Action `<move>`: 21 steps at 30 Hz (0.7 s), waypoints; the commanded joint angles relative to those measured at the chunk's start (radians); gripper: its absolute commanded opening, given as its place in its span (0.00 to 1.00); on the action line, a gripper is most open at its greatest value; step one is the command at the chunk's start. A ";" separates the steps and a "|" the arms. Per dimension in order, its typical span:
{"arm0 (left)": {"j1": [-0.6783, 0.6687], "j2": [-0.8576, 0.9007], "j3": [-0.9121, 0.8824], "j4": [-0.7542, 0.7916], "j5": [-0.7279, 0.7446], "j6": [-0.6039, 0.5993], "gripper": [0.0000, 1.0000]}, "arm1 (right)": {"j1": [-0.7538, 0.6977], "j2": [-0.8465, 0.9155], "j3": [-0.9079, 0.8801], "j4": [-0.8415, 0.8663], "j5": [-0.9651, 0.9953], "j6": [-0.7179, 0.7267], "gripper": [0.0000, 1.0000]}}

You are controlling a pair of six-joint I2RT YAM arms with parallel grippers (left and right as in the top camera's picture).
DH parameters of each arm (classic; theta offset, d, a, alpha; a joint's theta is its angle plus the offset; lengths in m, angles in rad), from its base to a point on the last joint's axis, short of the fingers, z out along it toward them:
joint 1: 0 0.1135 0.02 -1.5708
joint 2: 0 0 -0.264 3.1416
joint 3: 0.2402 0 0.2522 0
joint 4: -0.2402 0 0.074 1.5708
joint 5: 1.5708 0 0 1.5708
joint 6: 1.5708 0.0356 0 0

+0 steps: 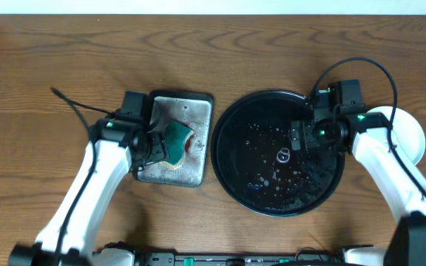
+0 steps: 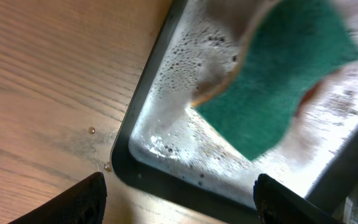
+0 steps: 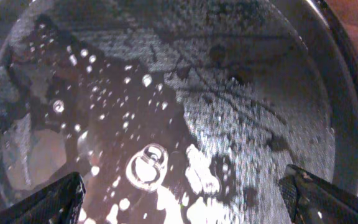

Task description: Clean dirty plates on tray and stack at the side

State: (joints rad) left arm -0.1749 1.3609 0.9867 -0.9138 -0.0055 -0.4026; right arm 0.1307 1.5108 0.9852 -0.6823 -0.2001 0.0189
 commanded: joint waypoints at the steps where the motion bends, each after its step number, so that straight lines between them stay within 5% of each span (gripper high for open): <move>1: 0.002 -0.114 -0.040 -0.005 0.006 0.024 0.77 | 0.021 -0.132 -0.015 -0.011 0.072 0.047 0.99; 13: 0.000 -0.768 -0.392 0.198 0.005 0.024 0.77 | 0.021 -0.781 -0.367 0.112 0.106 0.029 0.99; 20: 0.000 -0.912 -0.402 0.197 0.005 0.024 0.77 | 0.021 -0.953 -0.406 0.030 0.106 0.029 0.99; 21: 0.000 -0.912 -0.402 0.197 0.005 0.024 0.95 | 0.021 -0.954 -0.406 0.006 0.106 0.029 0.99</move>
State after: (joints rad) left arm -0.1749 0.4583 0.5945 -0.7204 0.0010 -0.3878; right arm 0.1463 0.5716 0.5888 -0.6407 -0.1040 0.0441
